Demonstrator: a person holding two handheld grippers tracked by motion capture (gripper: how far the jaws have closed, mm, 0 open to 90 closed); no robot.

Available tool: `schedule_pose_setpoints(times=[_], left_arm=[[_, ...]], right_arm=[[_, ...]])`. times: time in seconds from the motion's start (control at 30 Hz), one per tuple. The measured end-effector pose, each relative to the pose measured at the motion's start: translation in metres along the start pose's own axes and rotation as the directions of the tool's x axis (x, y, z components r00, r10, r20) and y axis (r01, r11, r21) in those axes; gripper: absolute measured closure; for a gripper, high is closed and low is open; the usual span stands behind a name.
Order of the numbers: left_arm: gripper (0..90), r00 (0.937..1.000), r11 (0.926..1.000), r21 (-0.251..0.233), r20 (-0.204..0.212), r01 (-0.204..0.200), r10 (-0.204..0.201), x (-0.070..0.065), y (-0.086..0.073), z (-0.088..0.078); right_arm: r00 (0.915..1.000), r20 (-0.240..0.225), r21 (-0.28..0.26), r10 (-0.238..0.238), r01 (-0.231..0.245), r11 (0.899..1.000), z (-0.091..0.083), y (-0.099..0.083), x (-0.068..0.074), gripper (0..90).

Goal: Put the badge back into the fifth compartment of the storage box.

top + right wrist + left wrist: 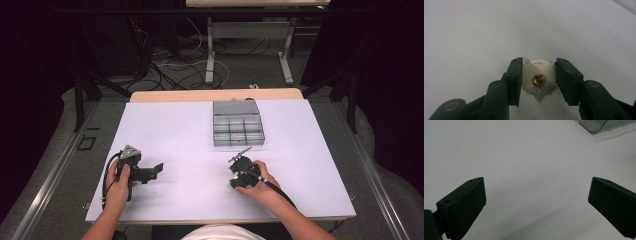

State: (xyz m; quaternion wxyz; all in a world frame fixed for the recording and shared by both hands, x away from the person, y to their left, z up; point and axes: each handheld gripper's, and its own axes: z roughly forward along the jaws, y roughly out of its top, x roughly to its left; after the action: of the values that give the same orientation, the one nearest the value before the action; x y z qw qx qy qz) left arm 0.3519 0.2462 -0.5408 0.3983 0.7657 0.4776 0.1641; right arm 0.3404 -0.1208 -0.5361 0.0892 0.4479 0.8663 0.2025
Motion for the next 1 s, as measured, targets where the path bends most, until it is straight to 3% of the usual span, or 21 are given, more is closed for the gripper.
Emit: schedule_pose_setpoints(times=[0.3,0.37,0.5,0.7,0.73,1.0], left_arm=[[1.8,1.0,1.0,0.001,-0.001,-0.001,0.001,0.0,0.0,0.0],[1.8,1.0,1.0,0.001,-0.002,-0.001,0.001,0.0,0.0,-0.001],[1.8,1.0,1.0,0.005,-0.001,-0.003,0.003,0.001,0.0,-0.001],[1.8,1.0,1.0,0.007,-0.001,-0.003,0.003,0.001,0.0,-0.001],[1.8,1.0,1.0,0.006,-0.001,-0.003,0.003,0.001,0.0,-0.001],[1.8,1.0,1.0,0.002,-0.003,-0.002,0.002,0.001,0.0,-0.001]], right_arm=[[0.9998,-0.017,0.002,0.007,-0.007,1.0,-0.001,0.0,0.0,57.6],[1.0,-0.001,-0.002,0.002,-0.002,1.0,0.0,0.0,0.0,57.6],[0.9999,-0.011,-0.062,0.009,-0.01,0.998,0.004,-0.001,0.0,57.7],[1.0,-0.004,-0.014,-0.007,0.007,1.0,-0.002,0.0,-0.001,57.8],[0.9998,-0.02,-0.026,0.0,-0.001,1.0,-0.002,0.0,-0.001,58.0],[0.9998,-0.014,-0.04,0.011,-0.011,0.999,-0.006,0.001,-0.004,58.0]])
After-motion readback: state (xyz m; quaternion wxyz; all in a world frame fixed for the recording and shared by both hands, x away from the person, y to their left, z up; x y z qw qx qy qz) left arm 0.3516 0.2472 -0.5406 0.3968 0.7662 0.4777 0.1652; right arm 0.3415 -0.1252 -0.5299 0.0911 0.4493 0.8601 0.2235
